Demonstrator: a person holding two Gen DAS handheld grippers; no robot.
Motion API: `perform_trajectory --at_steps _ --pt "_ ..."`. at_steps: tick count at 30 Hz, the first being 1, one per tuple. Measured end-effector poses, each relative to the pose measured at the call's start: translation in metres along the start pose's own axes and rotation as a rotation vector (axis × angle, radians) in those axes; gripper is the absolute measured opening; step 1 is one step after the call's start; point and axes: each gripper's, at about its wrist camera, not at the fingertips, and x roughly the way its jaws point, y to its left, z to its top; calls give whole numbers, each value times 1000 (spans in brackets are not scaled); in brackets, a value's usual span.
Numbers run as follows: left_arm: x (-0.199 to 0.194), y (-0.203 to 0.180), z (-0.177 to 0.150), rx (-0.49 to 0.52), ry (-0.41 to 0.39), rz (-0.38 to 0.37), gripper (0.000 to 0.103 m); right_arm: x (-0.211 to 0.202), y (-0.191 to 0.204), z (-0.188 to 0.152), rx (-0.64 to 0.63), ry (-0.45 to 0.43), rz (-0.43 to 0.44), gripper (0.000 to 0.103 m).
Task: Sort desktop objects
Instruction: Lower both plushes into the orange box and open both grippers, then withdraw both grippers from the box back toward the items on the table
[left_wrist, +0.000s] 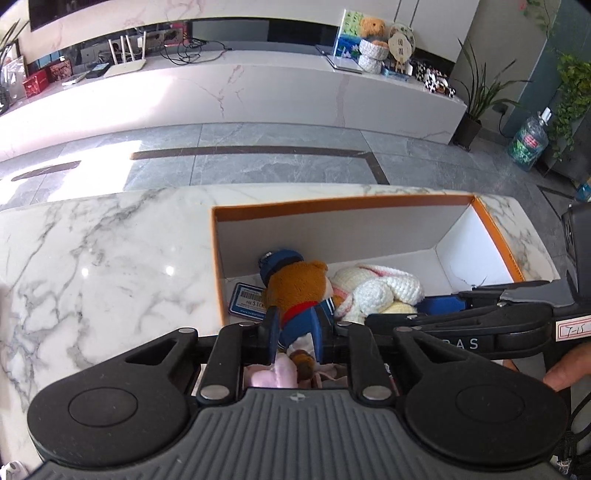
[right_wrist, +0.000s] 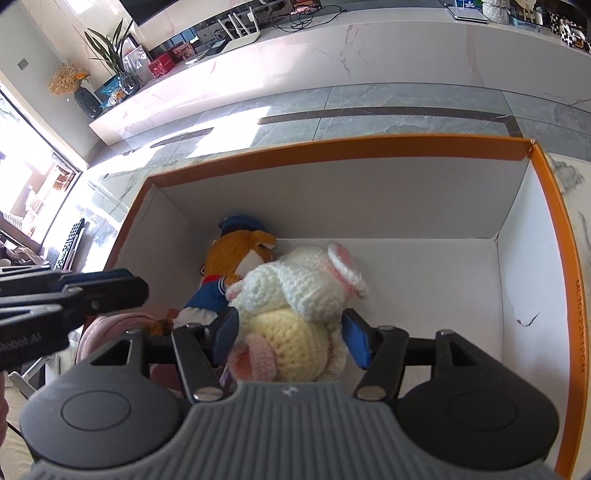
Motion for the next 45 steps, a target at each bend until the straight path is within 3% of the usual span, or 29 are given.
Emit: perform_trajectory --at_steps 4,6,7,14,28,35,40,45 --pt "-14 16 -2 -47 -31 43 22 -9 -3 -3 -3 3 -7 67" --pt "-13 23 -4 -72 -15 30 22 -12 -4 -5 -2 9 -9 63" --pt "-11 26 -5 -85 -4 18 22 -11 -4 -6 -2 19 -4 52" --pt "-1 38 -16 -120 27 -37 21 6 -6 -3 84 53 23 47" --pt "-4 33 -20 -98 10 -28 21 20 3 -5 58 87 0 47" --pt "-25 29 -22 -90 -65 -8 21 -6 19 -9 -30 25 -70 58" --pt "-60 16 -27 -75 -163 -4 21 -42 40 -21 -133 -63 -127 60" --pt "-95 -9 -43 -25 -235 -30 21 -86 55 -45 -210 -167 -124 68"
